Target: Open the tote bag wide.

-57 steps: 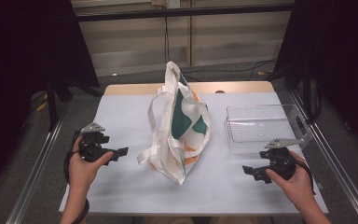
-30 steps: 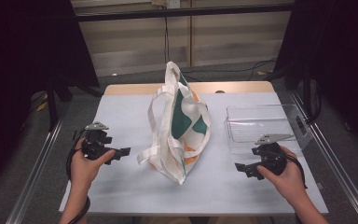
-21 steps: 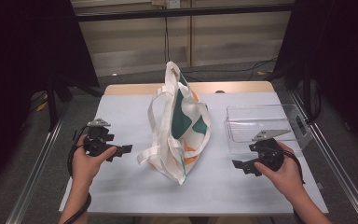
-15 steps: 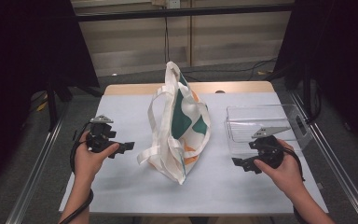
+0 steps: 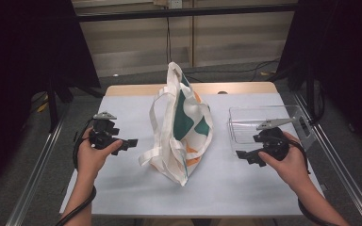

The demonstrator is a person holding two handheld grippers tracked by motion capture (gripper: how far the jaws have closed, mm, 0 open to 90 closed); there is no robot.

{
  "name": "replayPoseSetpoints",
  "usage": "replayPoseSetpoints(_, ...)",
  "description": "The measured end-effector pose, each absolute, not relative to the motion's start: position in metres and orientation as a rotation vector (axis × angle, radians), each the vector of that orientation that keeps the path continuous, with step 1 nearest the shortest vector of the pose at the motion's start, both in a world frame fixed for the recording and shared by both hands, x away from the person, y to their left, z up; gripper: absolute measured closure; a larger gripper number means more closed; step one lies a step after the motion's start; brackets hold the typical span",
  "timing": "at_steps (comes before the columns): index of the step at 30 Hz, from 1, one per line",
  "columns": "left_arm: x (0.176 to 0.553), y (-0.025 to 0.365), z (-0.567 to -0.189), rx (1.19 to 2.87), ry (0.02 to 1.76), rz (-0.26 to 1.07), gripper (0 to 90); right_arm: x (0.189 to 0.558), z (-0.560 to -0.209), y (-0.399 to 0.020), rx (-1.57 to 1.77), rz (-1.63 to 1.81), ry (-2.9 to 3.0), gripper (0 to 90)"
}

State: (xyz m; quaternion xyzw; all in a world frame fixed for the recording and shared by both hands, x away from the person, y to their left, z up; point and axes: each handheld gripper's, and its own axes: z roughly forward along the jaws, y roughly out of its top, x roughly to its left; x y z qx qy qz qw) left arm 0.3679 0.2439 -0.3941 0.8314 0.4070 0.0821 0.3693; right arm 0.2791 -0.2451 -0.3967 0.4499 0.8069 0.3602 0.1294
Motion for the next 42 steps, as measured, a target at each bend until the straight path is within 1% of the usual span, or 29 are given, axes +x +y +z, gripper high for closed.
replayPoseSetpoints(3,0.370,0.243,-0.392,2.133,1.034,0.193,3.5,0.284,-0.394,-0.247,1.317,1.052,2.332,8.3)
replayPoseSetpoints(7,0.374,0.240,-0.389,2.124,1.041,0.214,3.6,0.292,-0.390,-0.250,1.318,1.034,2.322,8.3)
replayPoseSetpoints(10,0.378,0.239,-0.388,2.127,1.038,0.201,3.6,0.299,-0.388,-0.252,1.317,1.024,2.314,8.3)
replayPoseSetpoints(24,0.393,0.231,-0.387,2.127,1.039,0.192,3.8,0.328,-0.387,-0.259,1.354,1.004,2.294,8.4)
replayPoseSetpoints(29,0.398,0.229,-0.383,2.146,1.028,0.191,3.9,0.336,-0.387,-0.257,1.362,1.004,2.291,8.5)
replayPoseSetpoints(33,0.402,0.224,-0.381,2.127,1.036,0.193,4.1,0.342,-0.387,-0.255,1.356,1.013,2.291,8.6)
replayPoseSetpoints(34,0.404,0.225,-0.380,2.156,1.016,0.194,4.3,0.343,-0.387,-0.254,1.357,1.012,2.290,8.8)
replayPoseSetpoints(35,0.405,0.223,-0.380,2.131,1.032,0.195,4.3,0.345,-0.387,-0.254,1.347,1.008,2.294,8.8)
replayPoseSetpoints(37,0.408,0.223,-0.379,2.149,1.022,0.187,4.5,0.347,-0.387,-0.253,1.349,0.997,2.291,8.8)
replayPoseSetpoints(38,0.408,0.221,-0.379,2.128,1.039,0.195,4.6,0.349,-0.386,-0.252,1.359,1.005,2.286,8.8)
replayPoseSetpoints(39,0.410,0.222,-0.378,2.157,1.024,0.195,4.7,0.350,-0.386,-0.252,1.356,1.011,2.287,8.8)
replayPoseSetpoints(40,0.410,0.220,-0.379,2.126,1.037,0.188,4.7,0.351,-0.387,-0.252,1.367,1.008,2.287,8.8)
replayPoseSetpoints(42,0.413,0.218,-0.378,2.125,1.027,0.195,4.9,0.353,-0.387,-0.251,1.358,1.015,2.284,9.0)
